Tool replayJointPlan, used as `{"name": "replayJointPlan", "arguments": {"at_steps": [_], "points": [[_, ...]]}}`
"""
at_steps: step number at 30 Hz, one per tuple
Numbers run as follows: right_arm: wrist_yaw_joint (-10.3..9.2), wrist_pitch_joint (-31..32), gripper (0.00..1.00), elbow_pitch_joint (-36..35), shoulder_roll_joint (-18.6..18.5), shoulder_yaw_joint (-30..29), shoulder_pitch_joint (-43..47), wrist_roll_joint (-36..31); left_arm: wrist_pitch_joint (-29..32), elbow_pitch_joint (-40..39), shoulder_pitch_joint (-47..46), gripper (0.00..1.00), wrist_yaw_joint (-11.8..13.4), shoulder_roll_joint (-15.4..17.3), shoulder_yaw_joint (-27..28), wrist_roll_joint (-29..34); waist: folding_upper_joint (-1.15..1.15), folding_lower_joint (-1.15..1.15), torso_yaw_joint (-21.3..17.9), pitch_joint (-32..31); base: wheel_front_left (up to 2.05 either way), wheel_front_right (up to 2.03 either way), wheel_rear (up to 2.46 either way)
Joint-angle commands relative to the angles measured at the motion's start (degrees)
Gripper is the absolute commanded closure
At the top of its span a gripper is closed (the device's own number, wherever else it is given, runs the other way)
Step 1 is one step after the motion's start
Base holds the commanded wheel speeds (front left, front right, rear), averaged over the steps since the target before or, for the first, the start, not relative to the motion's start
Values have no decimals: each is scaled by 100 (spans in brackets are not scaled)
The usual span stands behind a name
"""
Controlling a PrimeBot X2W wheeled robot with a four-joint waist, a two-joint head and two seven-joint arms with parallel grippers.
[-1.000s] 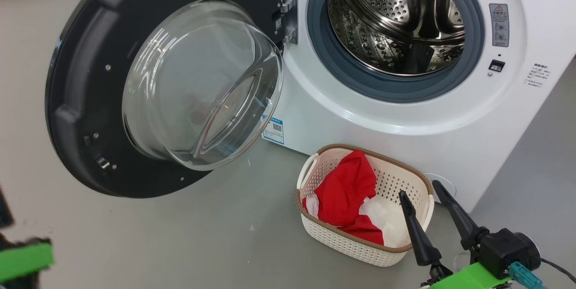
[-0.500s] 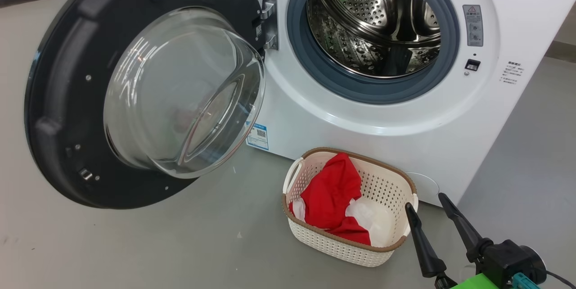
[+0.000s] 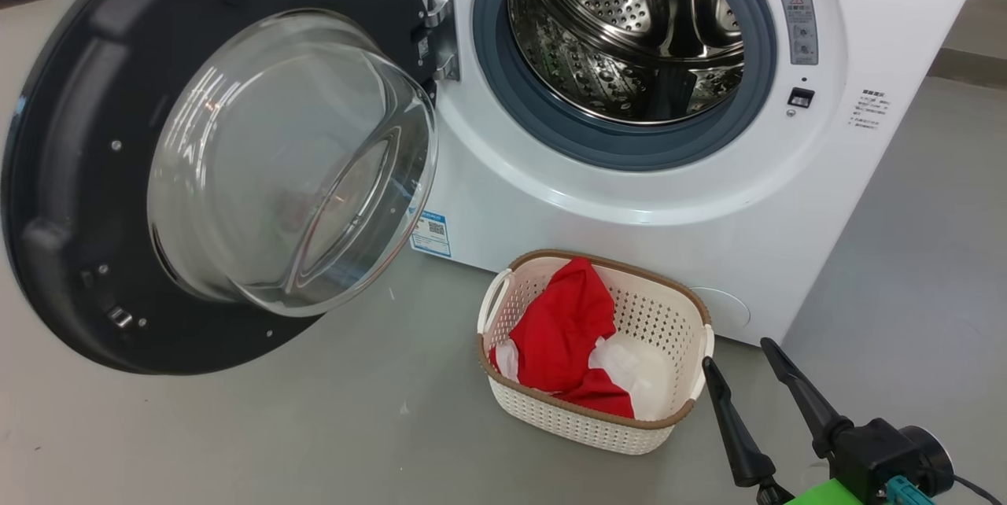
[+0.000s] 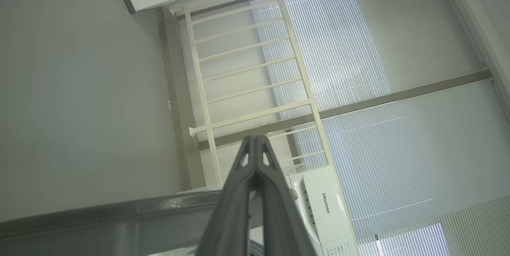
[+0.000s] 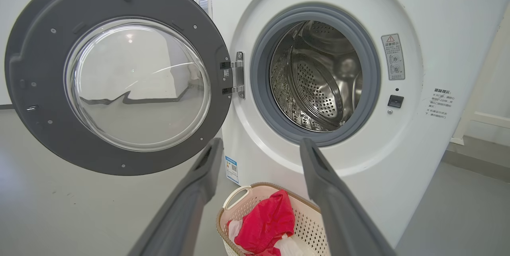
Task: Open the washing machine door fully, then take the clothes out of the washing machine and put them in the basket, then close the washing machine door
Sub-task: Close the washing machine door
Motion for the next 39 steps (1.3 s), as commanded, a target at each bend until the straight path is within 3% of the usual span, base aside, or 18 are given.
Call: {"name": "replayJointPlan", "arguments": {"at_steps": [1, 11, 16, 29, 39], "points": [[35, 24, 0, -175, -62, 162, -142, -51, 186, 115, -260, 100, 76, 379, 77, -86, 0, 0, -49, 15, 0, 0, 0], [35, 142, 0, -275, -62, 262, -118, -27, 656, 1133, -437, 100, 63, 674, -79, -84, 0, 0, -312, 51, 0, 0, 0], [35, 149, 0, -300, -62, 249, -101, -25, 919, 1427, -375, 100, -105, 716, -326, 56, 0, 0, -421, 79, 0, 0, 0], [35, 163, 0, -347, -62, 293, -112, -41, 876, 1874, -394, 100, -288, 804, -451, 185, 0, 0, -578, 154, 0, 0, 0], [35, 169, 0, -384, -62, 266, -128, -69, 1246, 2061, -374, 100, -481, 740, -510, 101, 0, 0, -605, 199, 0, 0, 0]]}}
